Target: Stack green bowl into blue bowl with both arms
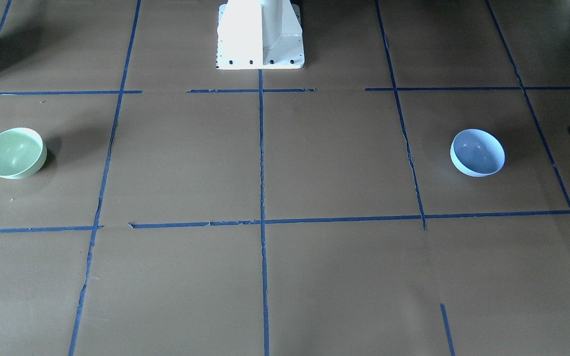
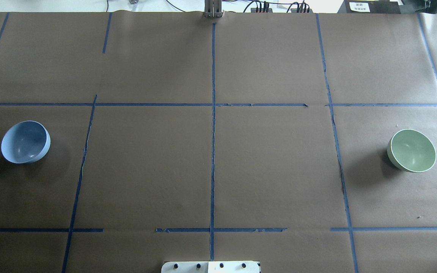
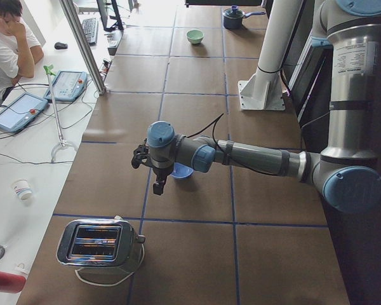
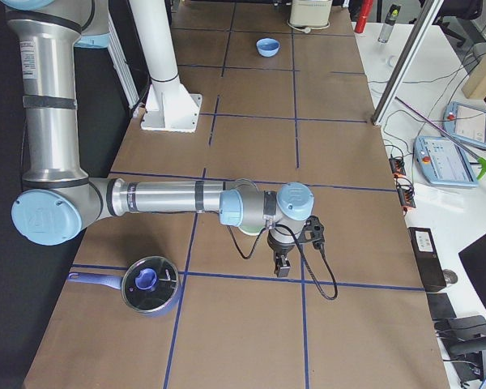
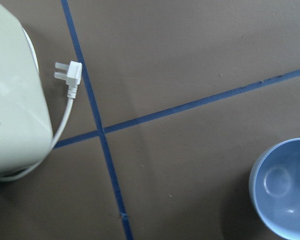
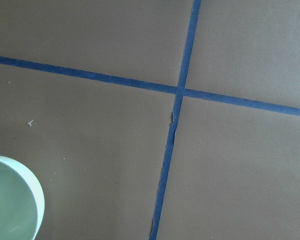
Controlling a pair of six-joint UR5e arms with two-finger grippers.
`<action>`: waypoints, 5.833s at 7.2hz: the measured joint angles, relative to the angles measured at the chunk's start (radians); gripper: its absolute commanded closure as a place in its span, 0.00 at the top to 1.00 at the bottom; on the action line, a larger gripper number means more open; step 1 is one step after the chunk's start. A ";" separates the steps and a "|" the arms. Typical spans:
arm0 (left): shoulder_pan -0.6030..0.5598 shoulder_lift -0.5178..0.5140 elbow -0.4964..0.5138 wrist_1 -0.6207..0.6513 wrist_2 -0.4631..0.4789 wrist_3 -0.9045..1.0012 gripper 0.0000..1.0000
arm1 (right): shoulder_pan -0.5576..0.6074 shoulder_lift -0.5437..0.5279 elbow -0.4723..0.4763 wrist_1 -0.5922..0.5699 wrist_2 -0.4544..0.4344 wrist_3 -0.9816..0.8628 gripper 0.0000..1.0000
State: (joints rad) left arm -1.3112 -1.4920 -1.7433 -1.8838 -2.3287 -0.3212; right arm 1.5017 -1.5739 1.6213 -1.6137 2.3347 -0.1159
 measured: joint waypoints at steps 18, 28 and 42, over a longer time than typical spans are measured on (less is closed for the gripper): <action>0.728 -0.737 0.003 0.311 0.367 -1.108 0.00 | -0.003 -0.009 0.006 0.000 -0.001 0.001 1.00; 0.738 -0.782 0.047 0.361 0.382 -0.973 1.00 | -0.003 0.004 0.032 0.002 0.001 0.013 1.00; -0.276 -0.020 -0.023 0.578 -0.013 0.649 1.00 | -0.394 -0.188 0.005 0.726 -0.066 0.705 0.67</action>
State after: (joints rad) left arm -1.5876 -1.5117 -1.7663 -1.3053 -2.3412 0.3282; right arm 1.1077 -1.7615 1.6265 -0.8880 2.2684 0.5887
